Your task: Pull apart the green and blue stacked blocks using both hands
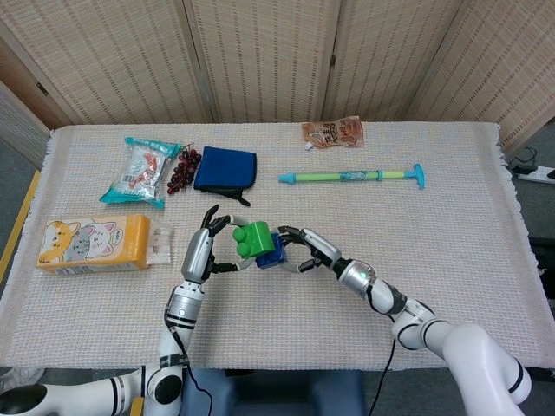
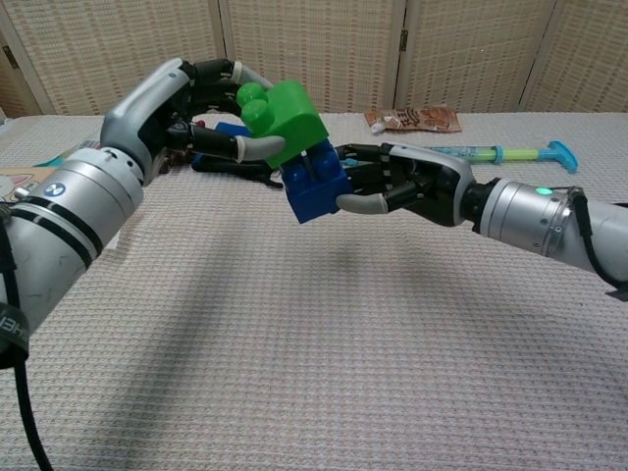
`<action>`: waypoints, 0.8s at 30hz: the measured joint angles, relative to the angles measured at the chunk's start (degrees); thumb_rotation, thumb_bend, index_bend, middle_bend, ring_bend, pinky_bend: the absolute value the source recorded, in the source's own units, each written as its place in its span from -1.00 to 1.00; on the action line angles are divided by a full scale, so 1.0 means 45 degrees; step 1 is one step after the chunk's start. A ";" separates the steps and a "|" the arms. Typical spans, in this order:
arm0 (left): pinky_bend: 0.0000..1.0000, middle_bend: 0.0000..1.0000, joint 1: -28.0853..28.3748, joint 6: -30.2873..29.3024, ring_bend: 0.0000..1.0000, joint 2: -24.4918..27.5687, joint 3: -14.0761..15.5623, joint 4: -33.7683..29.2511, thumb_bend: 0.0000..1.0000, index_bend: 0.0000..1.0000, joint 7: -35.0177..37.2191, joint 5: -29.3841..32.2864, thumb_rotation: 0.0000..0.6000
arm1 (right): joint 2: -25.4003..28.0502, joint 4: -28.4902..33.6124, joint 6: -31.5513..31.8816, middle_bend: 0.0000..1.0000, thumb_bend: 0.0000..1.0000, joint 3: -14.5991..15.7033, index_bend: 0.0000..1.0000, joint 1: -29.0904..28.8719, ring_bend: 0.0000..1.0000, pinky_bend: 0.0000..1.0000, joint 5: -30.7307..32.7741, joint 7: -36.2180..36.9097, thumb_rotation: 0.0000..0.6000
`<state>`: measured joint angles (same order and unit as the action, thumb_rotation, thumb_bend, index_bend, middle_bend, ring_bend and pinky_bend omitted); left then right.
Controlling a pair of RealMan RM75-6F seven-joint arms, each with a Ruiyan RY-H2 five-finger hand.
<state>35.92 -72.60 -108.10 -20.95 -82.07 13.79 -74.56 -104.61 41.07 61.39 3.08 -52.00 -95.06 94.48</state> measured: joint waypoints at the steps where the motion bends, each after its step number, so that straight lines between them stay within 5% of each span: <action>1: -1.00 0.64 -0.0001 0.0002 -0.32 0.0005 0.0014 -0.0018 0.13 0.04 -0.0003 0.0006 1.00 | 0.0022 0.0021 0.0004 -0.06 -0.21 -0.0014 0.30 0.0006 -0.20 -0.60 0.0013 -0.0060 1.00; 14: -0.99 0.65 -0.0403 -0.0085 -0.31 0.0606 0.0222 -0.0255 0.13 0.05 0.0337 0.0100 1.00 | 0.0919 0.0577 -0.0881 -0.06 -0.21 0.0259 0.30 -0.0003 -0.20 -0.60 0.0019 -0.2794 1.00; 24: -1.00 0.65 -0.0824 0.0409 -0.32 0.0994 0.0819 0.0518 0.13 0.06 0.1007 0.0312 1.00 | 0.3283 0.3633 -0.2481 -0.05 -0.21 0.0362 0.30 0.0153 -0.19 -0.60 0.0765 -0.7128 1.00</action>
<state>32.21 -70.76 -103.63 -17.27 -79.74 18.32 -73.16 -89.83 57.42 50.23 4.71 -51.31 -91.62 62.40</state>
